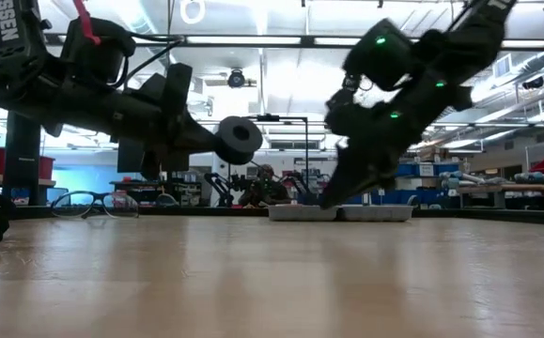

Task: Coil cords
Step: Coil the black wire onto the black spool

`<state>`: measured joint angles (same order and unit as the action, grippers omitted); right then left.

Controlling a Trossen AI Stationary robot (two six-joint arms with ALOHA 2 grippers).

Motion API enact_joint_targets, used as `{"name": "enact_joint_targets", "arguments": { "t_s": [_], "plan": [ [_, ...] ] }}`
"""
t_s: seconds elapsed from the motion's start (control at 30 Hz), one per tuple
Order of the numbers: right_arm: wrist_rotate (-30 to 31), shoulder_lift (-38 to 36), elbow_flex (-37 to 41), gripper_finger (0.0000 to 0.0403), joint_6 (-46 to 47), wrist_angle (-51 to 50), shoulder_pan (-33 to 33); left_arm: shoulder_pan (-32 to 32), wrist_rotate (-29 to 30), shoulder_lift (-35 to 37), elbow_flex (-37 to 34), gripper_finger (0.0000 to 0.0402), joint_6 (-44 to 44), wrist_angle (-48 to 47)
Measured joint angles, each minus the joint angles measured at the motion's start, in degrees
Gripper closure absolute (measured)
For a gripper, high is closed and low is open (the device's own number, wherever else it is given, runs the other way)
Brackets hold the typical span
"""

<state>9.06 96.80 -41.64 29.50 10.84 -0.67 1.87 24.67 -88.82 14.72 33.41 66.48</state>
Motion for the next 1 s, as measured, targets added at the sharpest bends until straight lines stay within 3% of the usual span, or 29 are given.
{"name": "enact_joint_targets", "arguments": {
  "t_s": [0.27,0.43,0.73,1.0],
  "plan": [
    [4.08,-4.54,9.23,0.0384,4.02,7.83,-3.04,0.00,0.15,0.00,0.01,0.0401,-1.33,0.09],
    [8.44,-3.17,12.99,0.0386,3.34,23.45,-3.39,0.00,-0.17,0.00,0.03,0.0401,-1.34,0.05],
    [10.63,8.93,10.00,0.0378,-6.46,47.74,-3.52,0.00,-0.33,0.00,0.05,0.0401,-1.62,-0.24],
    [10.64,15.18,4.34,0.0365,-12.91,50.51,-2.66,-0.02,-1.41,0.00,0.04,0.0401,-1.64,-0.16]
  ]
}}
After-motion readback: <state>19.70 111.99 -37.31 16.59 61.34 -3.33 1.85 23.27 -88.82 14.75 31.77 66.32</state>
